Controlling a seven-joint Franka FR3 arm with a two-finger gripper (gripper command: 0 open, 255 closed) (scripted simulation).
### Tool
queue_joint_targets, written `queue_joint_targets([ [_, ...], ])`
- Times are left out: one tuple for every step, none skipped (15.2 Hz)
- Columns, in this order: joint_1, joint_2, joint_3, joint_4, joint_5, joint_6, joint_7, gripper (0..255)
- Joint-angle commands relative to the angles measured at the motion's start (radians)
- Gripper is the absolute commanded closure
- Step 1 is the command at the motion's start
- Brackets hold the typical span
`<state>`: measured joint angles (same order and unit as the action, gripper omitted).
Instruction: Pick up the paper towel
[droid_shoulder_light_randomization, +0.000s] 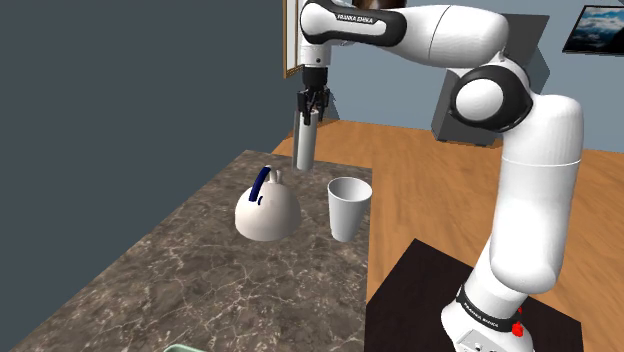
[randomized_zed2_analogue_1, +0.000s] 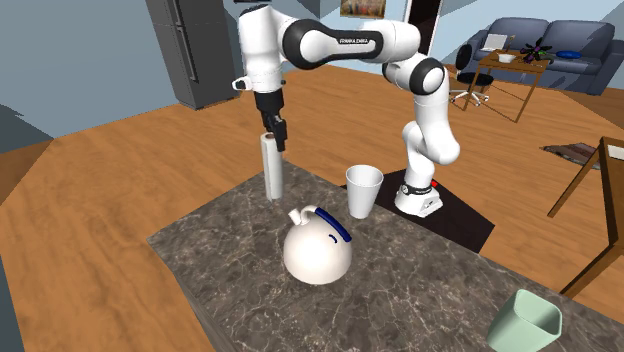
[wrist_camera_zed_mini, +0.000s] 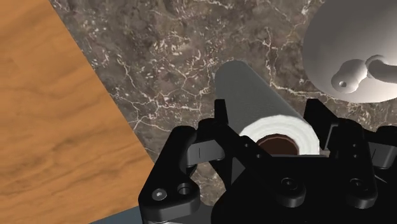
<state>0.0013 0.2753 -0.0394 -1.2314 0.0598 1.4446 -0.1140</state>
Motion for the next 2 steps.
queue_joint_targets([
  [-0.001, 0.009, 0.0, 0.029, 0.0, -0.02, 0.001, 255],
  [-0.001, 0.01, 0.0, 0.03, 0.0, -0.021, 0.001, 255],
])
